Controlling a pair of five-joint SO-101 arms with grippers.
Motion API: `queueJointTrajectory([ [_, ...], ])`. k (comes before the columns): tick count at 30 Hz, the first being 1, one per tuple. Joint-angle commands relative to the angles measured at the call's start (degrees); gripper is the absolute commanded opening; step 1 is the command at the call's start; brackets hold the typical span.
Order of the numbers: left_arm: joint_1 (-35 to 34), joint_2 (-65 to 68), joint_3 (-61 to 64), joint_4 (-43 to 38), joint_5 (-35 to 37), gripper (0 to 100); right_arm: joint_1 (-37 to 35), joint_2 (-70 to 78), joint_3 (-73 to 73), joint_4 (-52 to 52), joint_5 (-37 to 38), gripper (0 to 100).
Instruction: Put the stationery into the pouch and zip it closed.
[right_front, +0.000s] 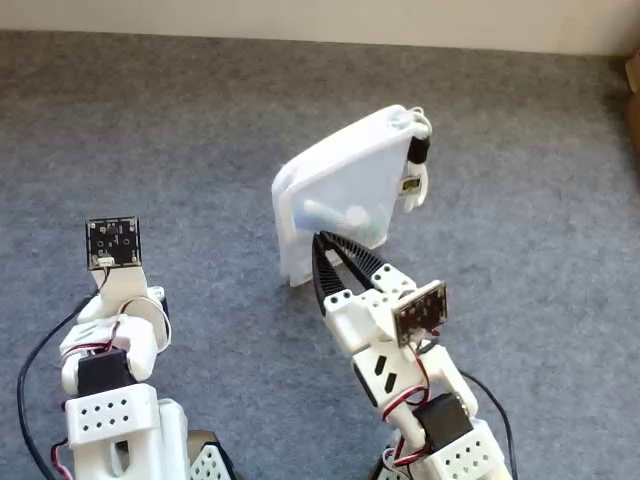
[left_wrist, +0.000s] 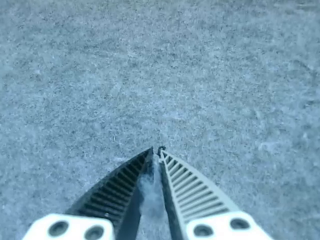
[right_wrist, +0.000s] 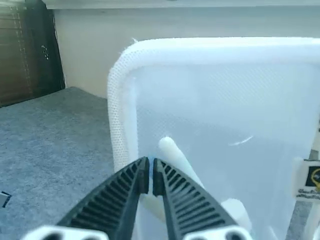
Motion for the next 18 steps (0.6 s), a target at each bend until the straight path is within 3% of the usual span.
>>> queueJointTrajectory([
  [1, 0.13, -0.84, 0.22, -1.23, 0.7, 3, -0.75, 8.92, -5.93, -0.13, -0.62, 1.5],
  [11, 0.13, -0.84, 0.57, -1.23, 0.7, 3, -0.04, 46.73, -25.19, -9.89, -0.7, 1.5],
  [14, 0.13, -0.84, 0.57, -1.23, 0.7, 3, 2.59, 47.25, -26.51, -9.8, -0.7, 1.5],
  [18, 0.13, -0.84, 0.57, -1.23, 0.7, 3, 5.93, 37.23, -18.77, -6.2, -0.62, 1.5],
])
